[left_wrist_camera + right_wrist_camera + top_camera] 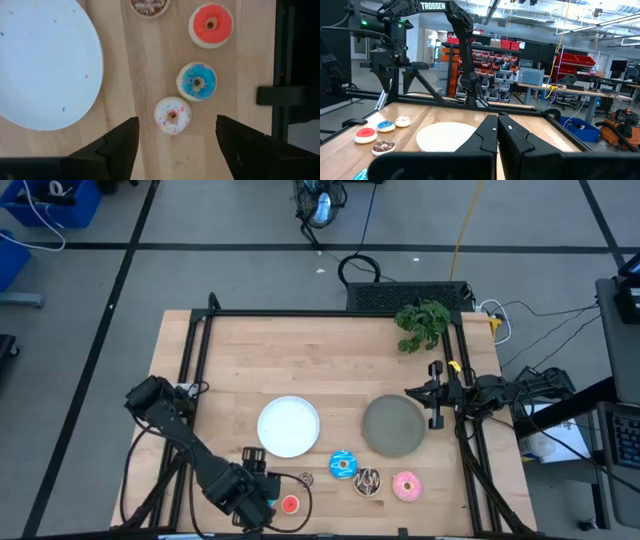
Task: Pick & Place donuts
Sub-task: Put the small white donut on the white plate
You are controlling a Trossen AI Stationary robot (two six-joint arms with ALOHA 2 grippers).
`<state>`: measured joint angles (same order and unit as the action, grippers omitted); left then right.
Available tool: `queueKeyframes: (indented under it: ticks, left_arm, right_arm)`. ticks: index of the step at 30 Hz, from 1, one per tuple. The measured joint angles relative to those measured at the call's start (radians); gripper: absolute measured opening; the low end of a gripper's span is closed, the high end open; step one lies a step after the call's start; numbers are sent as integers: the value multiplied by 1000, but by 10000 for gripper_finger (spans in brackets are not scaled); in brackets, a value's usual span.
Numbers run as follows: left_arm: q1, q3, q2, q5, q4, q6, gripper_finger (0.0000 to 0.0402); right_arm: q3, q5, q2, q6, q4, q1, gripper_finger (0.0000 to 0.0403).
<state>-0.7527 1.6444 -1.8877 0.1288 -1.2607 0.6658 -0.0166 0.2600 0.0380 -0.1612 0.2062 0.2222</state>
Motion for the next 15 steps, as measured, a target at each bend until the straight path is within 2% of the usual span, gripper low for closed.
queueKeyframes:
  ticks: [9,15]
  left_arm:
    - [-8,-14,0,29,-5,-3,290]
    - [-8,-50,2,37,36,-4,292]
  right_arm:
    - [0,0,0,-5,7,0,0]
    - [0,0,0,-6,7,0,0]
